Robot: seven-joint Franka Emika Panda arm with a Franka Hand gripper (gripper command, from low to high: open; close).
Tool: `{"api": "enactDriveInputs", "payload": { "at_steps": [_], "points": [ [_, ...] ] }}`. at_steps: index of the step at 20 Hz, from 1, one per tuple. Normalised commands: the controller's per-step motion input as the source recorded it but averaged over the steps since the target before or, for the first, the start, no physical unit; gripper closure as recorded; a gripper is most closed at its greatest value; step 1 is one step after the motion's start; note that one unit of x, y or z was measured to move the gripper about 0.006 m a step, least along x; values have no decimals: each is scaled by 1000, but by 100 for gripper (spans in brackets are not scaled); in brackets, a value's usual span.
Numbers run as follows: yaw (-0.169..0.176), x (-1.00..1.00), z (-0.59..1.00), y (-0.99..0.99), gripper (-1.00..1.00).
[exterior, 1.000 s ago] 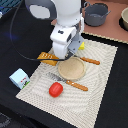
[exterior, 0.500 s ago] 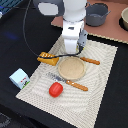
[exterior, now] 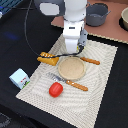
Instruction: Interact with the objects in diverse but meaningful ways.
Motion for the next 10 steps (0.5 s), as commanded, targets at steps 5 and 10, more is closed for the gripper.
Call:
{"api": "enactDriveInputs", "payload": {
  "at_steps": [5,10],
  "points": [
    [86,0,-223,522,-100],
    [91,4,-204,407,100]
  ]
}}
